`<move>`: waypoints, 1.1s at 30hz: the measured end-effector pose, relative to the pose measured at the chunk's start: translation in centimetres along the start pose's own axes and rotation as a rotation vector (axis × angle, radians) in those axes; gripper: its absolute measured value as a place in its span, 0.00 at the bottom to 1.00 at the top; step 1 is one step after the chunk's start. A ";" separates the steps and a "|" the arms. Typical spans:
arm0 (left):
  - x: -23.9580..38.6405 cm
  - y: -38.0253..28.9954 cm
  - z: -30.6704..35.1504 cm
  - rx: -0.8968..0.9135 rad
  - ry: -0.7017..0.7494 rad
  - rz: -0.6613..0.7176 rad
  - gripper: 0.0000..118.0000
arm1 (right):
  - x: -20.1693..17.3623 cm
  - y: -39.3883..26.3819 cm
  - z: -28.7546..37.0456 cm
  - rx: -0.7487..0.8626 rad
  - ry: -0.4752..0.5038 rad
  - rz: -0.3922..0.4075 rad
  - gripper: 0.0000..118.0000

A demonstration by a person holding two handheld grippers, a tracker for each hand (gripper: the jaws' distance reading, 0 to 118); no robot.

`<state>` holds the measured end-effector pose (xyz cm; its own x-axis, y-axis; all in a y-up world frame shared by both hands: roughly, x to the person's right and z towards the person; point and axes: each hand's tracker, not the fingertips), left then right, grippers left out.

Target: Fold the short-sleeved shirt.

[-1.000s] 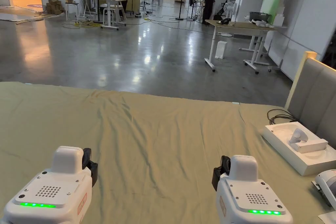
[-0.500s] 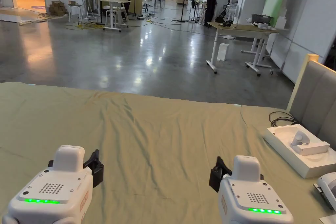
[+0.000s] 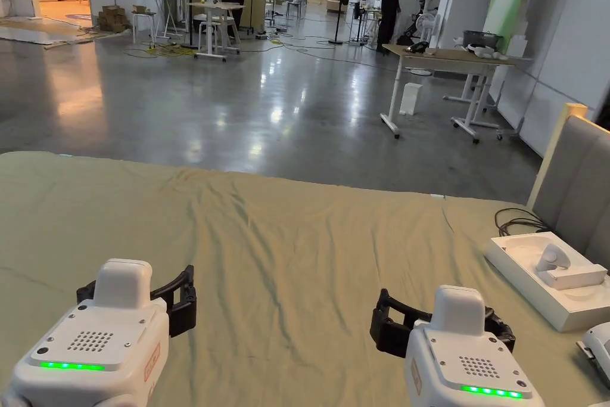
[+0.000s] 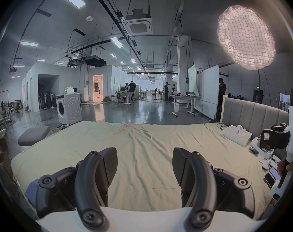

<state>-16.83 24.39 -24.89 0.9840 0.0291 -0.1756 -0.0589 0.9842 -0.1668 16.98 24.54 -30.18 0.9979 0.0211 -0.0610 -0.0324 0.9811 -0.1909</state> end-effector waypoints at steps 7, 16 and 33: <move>0.1 0.4 0.0 0.021 0.018 -0.024 0.62 | -0.1 0.3 0.1 0.011 0.016 -0.005 0.96; 0.0 0.2 0.1 0.019 0.021 -0.023 0.62 | 0.3 0.5 0.1 -0.007 0.049 -0.048 0.97; -0.2 0.3 -0.1 0.005 0.005 -0.020 0.62 | -1.4 1.4 -0.5 -0.024 -0.029 -0.027 0.97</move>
<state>-17.10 24.70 -25.01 0.9842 0.0084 -0.1766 -0.0381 0.9855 -0.1654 15.49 25.79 -30.87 0.9996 0.0001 -0.0276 -0.0061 0.9764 -0.2160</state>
